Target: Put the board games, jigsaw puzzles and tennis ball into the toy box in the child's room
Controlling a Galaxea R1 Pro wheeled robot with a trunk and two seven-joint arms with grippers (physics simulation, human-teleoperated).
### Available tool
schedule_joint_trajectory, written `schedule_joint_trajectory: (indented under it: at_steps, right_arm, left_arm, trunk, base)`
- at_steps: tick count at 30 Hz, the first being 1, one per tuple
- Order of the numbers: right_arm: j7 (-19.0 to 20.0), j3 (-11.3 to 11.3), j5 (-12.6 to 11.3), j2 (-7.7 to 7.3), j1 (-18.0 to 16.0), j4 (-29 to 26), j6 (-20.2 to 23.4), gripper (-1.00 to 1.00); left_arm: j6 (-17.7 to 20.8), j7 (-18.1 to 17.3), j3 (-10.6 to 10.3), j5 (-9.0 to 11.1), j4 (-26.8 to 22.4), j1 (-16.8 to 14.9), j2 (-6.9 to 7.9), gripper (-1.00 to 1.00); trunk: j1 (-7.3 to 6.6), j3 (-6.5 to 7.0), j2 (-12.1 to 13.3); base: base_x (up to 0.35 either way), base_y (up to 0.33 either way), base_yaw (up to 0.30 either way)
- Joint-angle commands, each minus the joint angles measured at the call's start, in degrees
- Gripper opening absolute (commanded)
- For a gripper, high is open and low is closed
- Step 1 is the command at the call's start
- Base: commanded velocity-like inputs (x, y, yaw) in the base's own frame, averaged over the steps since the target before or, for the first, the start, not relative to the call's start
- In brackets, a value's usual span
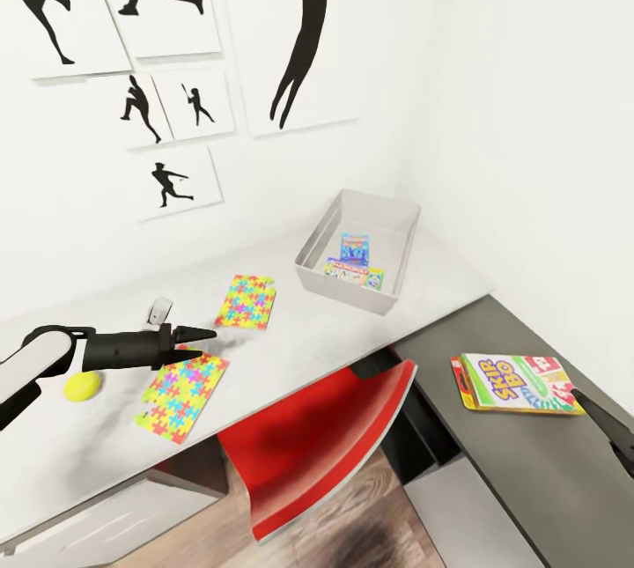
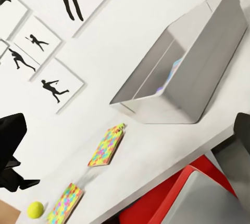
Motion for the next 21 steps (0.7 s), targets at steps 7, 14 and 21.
schedule_joint_trajectory:
  at_steps: [7, 14, 21]
  right_arm:
    - [0.2, -0.1, 0.0, 0.0, -0.1, 0.0, 0.5, 1.0]
    - [0.2, 0.0, 0.0, 0.02, -0.1, 0.0, 0.5, 1.0]
    - [0.2, 0.1, 0.0, 0.05, -0.1, 0.0, 0.5, 1.0]
  left_arm:
    - [0.0, -0.5, -0.2, -0.3, -0.1, -0.1, 0.03, 1.0]
    - [0.0, -0.5, -0.2, -0.4, -0.1, -0.1, 0.03, 1.0]
    - [0.0, -0.5, -0.2, -0.4, -0.1, -0.1, 0.03, 1.0]
  trunk:
    - [0.04, 0.57, -0.1]
    - [0.04, 1.24, -0.1]
    - [0.04, 1.9, -0.1]
  base:
    - [0.0, 0.0, 0.0]
    - [0.0, 0.0, 0.0]
    - [0.0, 0.0, 0.0]
